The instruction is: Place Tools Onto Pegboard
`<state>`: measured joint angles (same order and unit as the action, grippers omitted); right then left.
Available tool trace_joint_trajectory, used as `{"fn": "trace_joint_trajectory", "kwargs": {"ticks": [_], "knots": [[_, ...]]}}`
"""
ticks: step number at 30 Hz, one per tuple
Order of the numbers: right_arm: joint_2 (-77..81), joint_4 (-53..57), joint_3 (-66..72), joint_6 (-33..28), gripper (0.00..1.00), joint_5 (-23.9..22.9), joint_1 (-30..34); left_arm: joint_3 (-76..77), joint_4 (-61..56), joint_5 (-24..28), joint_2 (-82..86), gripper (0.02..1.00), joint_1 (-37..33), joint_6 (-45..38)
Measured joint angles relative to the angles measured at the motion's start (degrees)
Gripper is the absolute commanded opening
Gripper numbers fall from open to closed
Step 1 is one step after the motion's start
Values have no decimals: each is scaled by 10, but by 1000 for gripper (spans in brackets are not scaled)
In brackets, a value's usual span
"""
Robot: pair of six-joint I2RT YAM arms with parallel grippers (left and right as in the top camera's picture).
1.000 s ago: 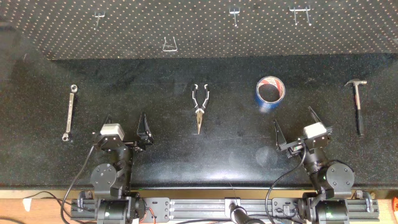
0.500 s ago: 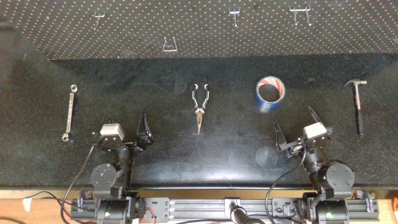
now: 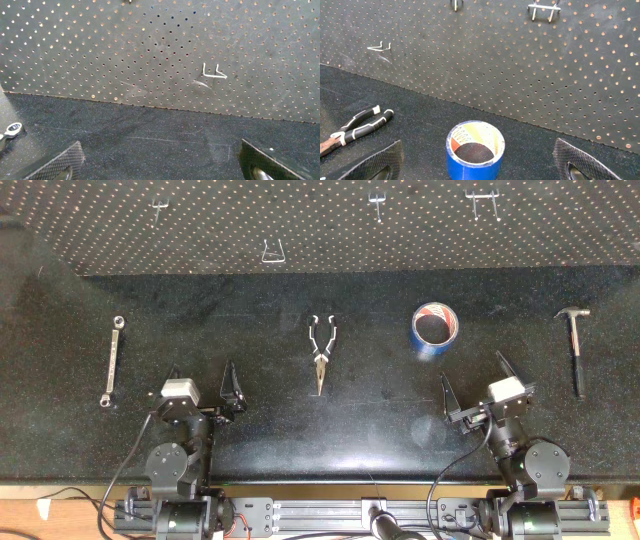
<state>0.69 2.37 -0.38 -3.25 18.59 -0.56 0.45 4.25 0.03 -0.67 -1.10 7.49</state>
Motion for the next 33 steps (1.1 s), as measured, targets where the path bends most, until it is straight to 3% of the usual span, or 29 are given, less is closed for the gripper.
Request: {"fn": "trace_joint_trajectory", "kwargs": {"ticks": [8,10,16,19,24,33], "knots": [[0,0,0,0,976,0,0,2,0,19,-8,996,-2,-19],[0,0,0,0,976,0,0,46,39,25,-79,996,-20,-54],[-2,0,0,0,976,0,0,313,259,19,-373,996,-136,-169],[-2,0,0,0,976,0,0,459,359,-17,-499,993,-215,-189],[-2,0,0,0,976,0,0,638,537,-62,-655,991,-283,-226],[-2,0,0,0,976,0,0,715,584,-56,-849,996,-367,-331]]}}
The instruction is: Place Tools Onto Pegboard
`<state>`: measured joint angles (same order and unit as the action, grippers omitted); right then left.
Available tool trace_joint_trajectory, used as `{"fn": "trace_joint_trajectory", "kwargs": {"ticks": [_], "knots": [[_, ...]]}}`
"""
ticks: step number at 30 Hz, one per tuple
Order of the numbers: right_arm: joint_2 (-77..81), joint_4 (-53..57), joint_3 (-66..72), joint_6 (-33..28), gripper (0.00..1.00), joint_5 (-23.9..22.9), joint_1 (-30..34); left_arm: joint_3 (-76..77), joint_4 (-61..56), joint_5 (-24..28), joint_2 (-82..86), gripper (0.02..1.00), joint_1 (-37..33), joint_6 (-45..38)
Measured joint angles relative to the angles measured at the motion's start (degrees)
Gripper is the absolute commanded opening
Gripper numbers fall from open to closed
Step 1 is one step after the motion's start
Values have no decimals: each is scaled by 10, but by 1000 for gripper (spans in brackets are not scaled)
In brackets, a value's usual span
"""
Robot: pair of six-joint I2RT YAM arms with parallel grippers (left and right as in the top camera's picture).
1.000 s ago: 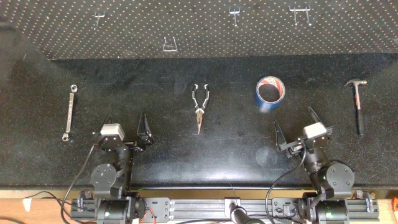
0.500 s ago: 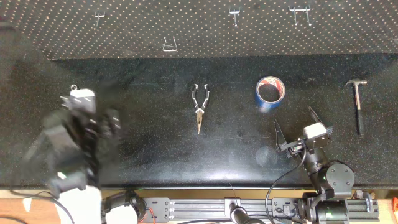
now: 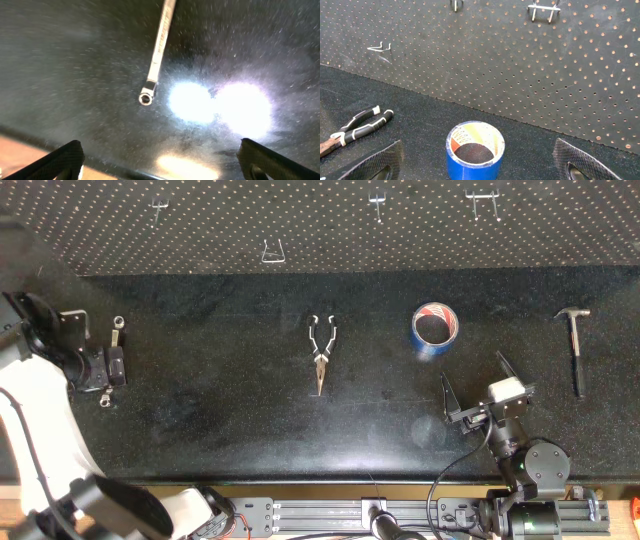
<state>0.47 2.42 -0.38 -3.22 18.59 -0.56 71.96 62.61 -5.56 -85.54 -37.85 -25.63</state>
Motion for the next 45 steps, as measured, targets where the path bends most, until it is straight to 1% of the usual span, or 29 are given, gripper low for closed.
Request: {"fn": "trace_joint_trajectory", "kwargs": {"ticks": [3,6,9,13,19,37,38,40,41,42,44,45], "knots": [[0,0,0,0,976,0,0,2,-14,29,-63,996,-19,-45],[0,0,0,0,976,0,0,2,-54,47,-110,996,-23,-63],[0,0,0,0,976,0,0,2,-98,63,-149,993,-23,-71],[0,0,0,0,976,0,0,3,-135,70,-182,996,-23,-76],[0,0,0,0,976,0,0,12,-146,93,-221,993,-22,-76],[0,0,0,0,976,0,0,20,-160,106,-255,996,-23,-108],[0,0,0,0,976,0,0,21,-160,106,-256,958,-22,-108],[0,0,0,0,976,0,0,23,-161,107,-257,652,-23,-110],[0,0,0,0,976,0,0,23,-161,108,-257,441,-23,-109],[0,0,0,0,976,0,0,23,-162,110,-257,338,-22,-112],[0,0,0,0,976,0,0,24,-165,112,-258,213,-23,-112],[0,0,0,0,976,0,0,24,-165,112,-259,80,-22,-112]]}}
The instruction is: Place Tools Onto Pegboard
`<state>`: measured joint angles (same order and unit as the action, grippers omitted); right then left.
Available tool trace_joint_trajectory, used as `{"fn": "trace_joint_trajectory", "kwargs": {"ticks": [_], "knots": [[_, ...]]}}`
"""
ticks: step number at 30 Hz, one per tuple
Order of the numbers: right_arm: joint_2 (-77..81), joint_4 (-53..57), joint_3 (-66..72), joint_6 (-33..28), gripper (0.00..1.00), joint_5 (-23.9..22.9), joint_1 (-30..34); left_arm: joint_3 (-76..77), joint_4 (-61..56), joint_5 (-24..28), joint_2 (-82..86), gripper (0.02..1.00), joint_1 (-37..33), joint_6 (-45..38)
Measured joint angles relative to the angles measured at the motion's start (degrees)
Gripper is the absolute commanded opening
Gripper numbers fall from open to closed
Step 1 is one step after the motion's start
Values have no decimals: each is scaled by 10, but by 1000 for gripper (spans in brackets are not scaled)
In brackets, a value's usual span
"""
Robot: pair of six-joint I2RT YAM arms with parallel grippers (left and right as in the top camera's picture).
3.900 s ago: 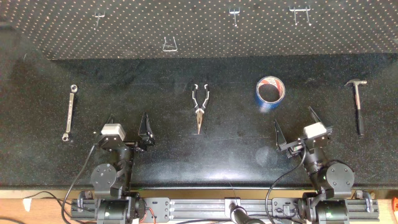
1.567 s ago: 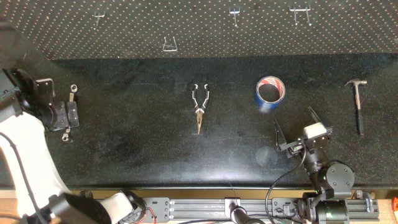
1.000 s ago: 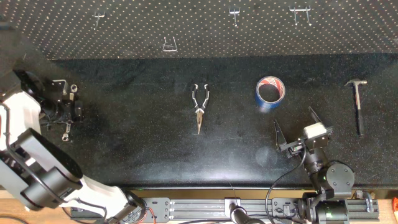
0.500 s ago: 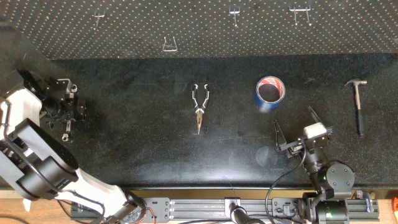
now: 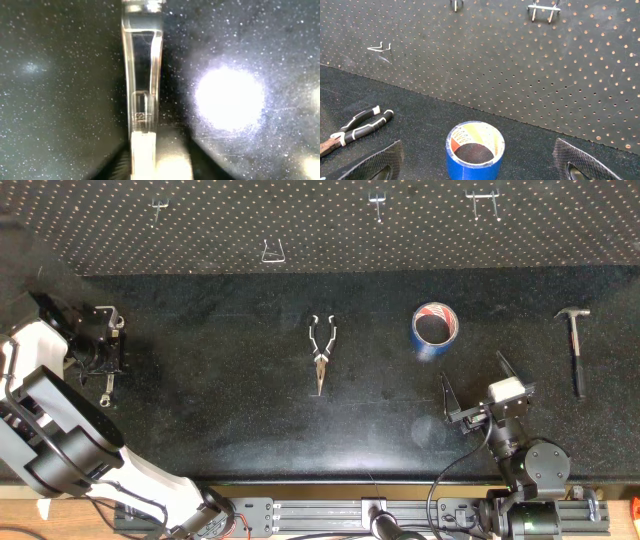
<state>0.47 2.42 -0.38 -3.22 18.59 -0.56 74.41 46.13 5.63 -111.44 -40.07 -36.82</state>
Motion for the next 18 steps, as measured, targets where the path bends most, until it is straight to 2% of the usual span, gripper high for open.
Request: {"fn": "trace_joint_trajectory", "kwargs": {"ticks": [1,9,18], "knots": [[0,0,0,0,976,0,0,0,0,1,-1,29,0,-6],[0,0,0,0,976,0,0,3,-2,4,-1,27,0,3],[0,0,0,0,976,0,0,1,-6,3,57,29,4,115]]}}
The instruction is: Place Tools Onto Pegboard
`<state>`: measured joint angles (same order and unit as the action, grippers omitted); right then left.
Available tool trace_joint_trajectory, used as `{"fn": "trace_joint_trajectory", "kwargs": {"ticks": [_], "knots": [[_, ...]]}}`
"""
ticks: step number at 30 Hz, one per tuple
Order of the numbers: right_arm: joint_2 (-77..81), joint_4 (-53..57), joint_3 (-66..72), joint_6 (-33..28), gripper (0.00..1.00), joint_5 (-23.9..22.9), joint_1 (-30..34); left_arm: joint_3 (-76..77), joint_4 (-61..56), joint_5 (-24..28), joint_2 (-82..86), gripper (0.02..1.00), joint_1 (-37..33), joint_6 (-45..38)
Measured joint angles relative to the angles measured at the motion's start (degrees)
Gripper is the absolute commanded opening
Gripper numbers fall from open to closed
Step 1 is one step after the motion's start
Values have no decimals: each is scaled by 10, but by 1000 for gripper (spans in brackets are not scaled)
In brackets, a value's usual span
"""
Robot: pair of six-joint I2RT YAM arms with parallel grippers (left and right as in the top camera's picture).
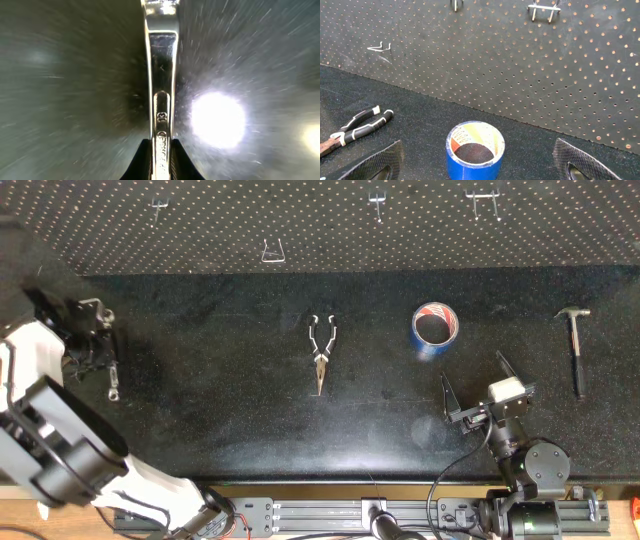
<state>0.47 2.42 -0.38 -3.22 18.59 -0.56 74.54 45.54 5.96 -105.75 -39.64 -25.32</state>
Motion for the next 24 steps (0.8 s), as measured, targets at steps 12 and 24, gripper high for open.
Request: {"fn": "trace_joint_trajectory", "kwargs": {"ticks": [12,24], "knots": [[0,0,0,0,976,0,0,-99,-73,-5,279,27,197,88],[0,0,0,0,976,0,0,-142,-147,-68,363,27,305,178]]}}
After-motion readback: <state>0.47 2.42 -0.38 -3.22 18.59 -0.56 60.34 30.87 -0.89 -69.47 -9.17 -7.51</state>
